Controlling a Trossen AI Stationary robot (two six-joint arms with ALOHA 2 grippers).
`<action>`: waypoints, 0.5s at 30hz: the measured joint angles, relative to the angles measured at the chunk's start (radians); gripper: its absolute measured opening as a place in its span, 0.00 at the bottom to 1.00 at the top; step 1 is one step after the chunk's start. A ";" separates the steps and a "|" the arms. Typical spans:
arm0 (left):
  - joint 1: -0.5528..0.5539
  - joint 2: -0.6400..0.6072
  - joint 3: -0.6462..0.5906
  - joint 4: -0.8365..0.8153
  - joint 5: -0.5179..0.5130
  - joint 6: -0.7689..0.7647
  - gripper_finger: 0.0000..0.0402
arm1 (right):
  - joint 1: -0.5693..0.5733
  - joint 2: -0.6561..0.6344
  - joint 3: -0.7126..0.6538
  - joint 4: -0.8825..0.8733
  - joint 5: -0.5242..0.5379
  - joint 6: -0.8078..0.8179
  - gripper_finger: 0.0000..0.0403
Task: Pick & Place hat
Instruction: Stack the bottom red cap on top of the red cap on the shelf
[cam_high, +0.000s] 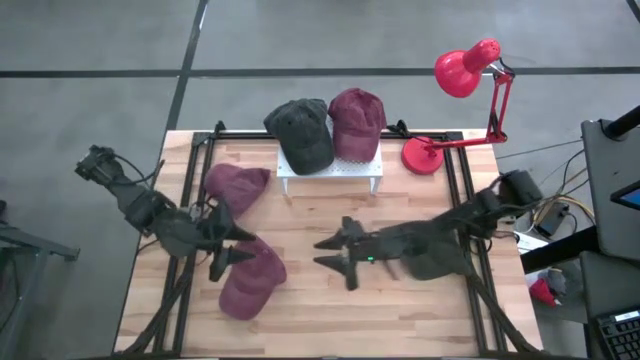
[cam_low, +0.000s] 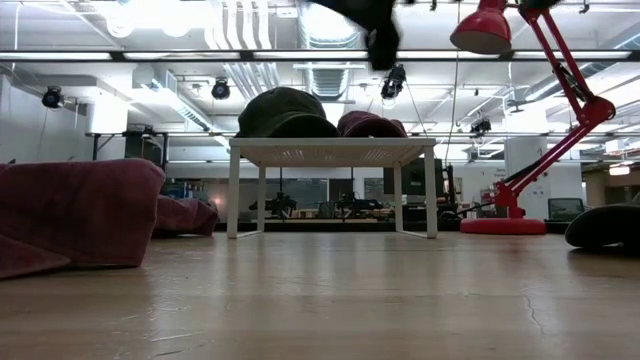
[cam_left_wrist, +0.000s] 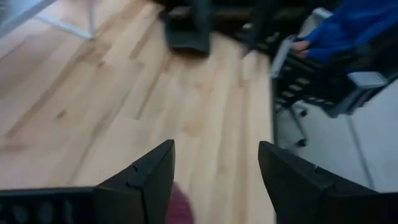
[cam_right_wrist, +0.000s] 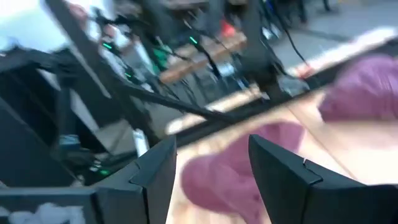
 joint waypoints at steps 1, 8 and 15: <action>-0.018 -0.001 -0.003 0.016 -0.010 -0.003 0.56 | -0.008 0.028 0.040 -0.058 -0.001 0.028 0.48; -0.091 0.000 -0.003 0.032 -0.051 -0.026 0.56 | -0.101 0.243 0.380 -0.527 -0.173 0.148 0.48; -0.112 -0.016 0.008 0.041 -0.052 -0.070 0.55 | -0.181 0.443 0.681 -0.716 -0.323 0.118 0.48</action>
